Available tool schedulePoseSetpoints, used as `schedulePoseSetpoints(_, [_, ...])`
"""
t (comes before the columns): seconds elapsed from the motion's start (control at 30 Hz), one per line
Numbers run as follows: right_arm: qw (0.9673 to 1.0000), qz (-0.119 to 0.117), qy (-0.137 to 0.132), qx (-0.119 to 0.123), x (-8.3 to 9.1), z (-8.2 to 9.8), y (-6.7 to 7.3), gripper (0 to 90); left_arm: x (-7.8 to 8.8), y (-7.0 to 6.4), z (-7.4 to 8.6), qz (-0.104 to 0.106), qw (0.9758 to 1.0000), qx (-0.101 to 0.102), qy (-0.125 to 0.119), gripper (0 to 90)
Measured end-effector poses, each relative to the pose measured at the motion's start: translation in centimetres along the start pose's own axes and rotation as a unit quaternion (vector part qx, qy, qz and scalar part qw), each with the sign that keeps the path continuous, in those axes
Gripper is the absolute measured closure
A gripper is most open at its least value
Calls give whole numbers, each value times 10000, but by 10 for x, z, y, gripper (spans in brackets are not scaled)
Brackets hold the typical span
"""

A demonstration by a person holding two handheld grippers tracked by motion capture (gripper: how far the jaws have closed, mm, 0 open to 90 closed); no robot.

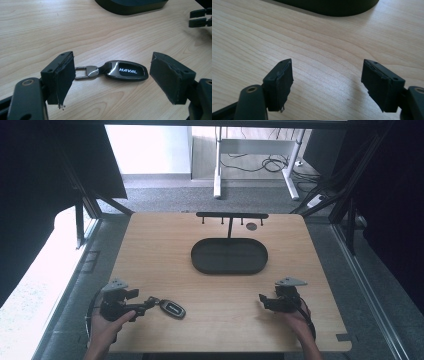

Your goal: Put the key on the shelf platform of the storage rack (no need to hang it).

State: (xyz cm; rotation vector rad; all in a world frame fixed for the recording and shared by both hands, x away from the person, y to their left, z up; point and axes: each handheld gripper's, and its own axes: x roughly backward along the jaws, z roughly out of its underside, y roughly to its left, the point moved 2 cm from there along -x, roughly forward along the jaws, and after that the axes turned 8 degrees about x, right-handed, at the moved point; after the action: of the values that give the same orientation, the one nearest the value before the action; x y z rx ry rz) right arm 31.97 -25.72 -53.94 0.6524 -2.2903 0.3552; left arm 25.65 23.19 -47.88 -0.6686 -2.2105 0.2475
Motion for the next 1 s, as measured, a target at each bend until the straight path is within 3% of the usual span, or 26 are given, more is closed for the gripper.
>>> schedulePoseSetpoints(0.23, [9998,-163,-92,100,11,-5,-1,315,-1,0,1,19,10000,15,96,204])
schedulePoseSetpoints(0.5, [9986,-381,175,321,14,-21,6,347,2,4,0,-19,10000,71,43,204])
schedulePoseSetpoints(0.6, [9974,-406,271,538,19,-31,11,352,2,5,0,-19,10000,69,51,204])
schedulePoseSetpoints(0.73, [9958,-526,369,655,21,-40,18,352,2,4,0,-2,10000,60,54,204])
schedulePoseSetpoints(0.83, [9929,-726,517,794,22,-53,25,351,3,4,0,14,10000,45,63,203])
schedulePoseSetpoints(1.0, [9892,-845,619,1027,21,-70,35,350,3,4,0,5,10000,60,65,203])
